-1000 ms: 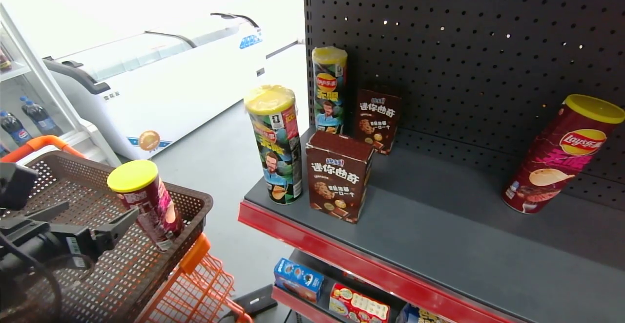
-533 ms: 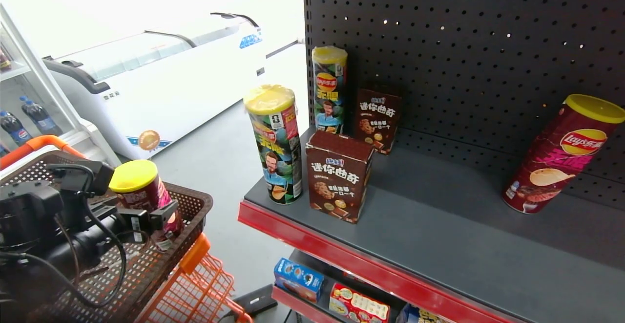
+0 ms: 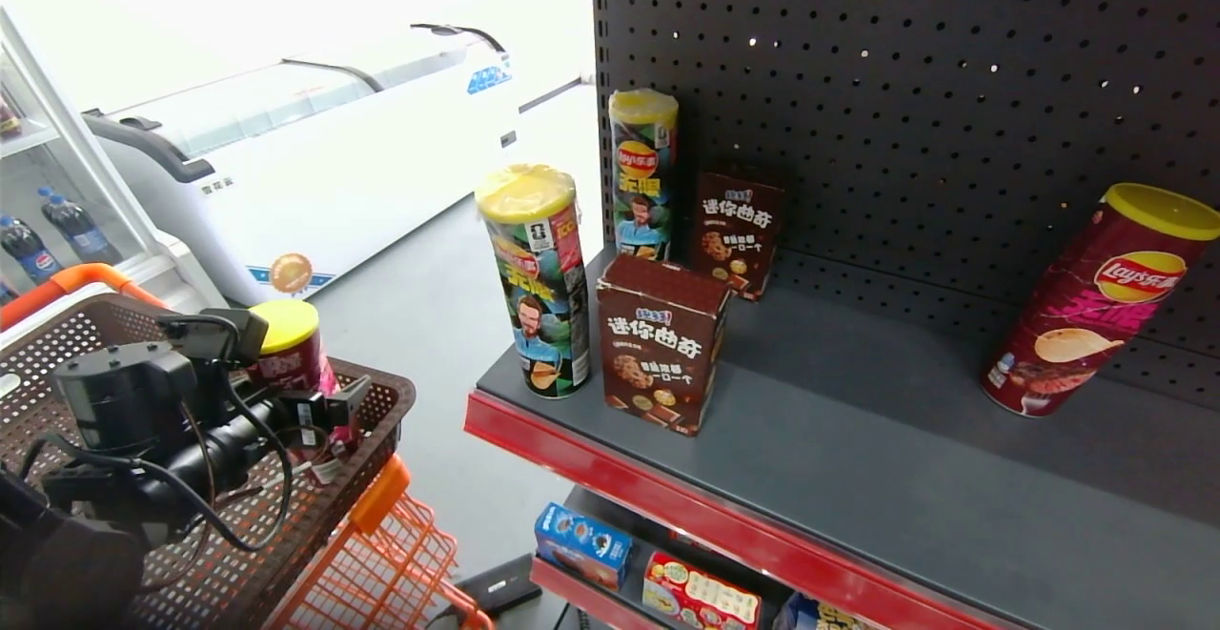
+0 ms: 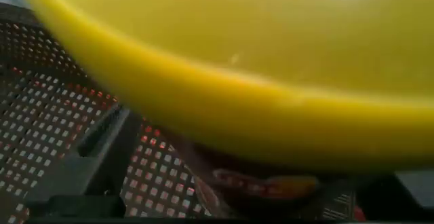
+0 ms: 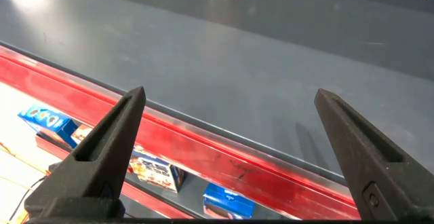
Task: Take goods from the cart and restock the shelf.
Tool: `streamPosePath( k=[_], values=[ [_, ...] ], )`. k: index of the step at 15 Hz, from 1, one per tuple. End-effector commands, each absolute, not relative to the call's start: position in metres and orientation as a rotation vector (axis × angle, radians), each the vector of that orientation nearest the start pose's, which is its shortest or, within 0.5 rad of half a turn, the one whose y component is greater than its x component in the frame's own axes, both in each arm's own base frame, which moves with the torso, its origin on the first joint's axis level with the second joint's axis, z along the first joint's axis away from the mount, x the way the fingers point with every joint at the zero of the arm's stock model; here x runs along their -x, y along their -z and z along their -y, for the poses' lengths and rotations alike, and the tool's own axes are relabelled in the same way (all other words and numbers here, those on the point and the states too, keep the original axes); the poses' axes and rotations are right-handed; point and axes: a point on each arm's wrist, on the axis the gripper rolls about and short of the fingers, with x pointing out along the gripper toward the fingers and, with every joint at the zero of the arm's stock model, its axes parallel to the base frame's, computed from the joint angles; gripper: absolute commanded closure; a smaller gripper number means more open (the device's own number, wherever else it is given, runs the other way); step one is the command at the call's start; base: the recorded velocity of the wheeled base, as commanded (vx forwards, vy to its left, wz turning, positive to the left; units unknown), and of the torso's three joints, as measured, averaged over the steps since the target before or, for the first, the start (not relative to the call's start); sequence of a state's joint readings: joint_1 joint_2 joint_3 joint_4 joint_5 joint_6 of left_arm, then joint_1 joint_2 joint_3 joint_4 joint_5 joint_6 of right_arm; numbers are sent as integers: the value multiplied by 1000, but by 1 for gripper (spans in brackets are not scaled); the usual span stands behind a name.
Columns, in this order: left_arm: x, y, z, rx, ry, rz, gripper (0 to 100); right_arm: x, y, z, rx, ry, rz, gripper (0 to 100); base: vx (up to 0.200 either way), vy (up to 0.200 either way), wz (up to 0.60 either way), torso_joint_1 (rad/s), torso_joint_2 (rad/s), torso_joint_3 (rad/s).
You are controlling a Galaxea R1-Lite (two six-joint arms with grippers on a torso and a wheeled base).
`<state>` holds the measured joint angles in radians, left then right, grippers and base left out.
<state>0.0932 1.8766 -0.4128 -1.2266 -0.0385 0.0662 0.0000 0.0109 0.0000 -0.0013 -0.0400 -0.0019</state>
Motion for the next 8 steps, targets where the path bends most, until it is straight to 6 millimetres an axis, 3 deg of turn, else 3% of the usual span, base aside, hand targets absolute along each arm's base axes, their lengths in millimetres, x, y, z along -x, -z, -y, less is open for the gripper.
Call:
streamPosePath(
  k=[1, 3, 4, 8],
  values=[
    [-294, -91, -27, -48, -47, -244, 0, 22, -76, 1, 3, 40, -11, 0, 0, 0, 0, 0, 0, 0],
    [-299, -91, -27, -46, -46, -237, 0, 22, -76, 1, 2, 40, -11, 0, 0, 0, 0, 0, 0, 0],
    [-300, -91, -27, -46, -46, -234, 100, 22, -76, 1, 2, 40, -11, 0, 0, 0, 0, 0, 0, 0],
    [-305, -99, -22, -67, -29, -174, 100, 22, -76, 1, 3, 40, -11, 0, 0, 0, 0, 0, 0, 0]
  ],
)
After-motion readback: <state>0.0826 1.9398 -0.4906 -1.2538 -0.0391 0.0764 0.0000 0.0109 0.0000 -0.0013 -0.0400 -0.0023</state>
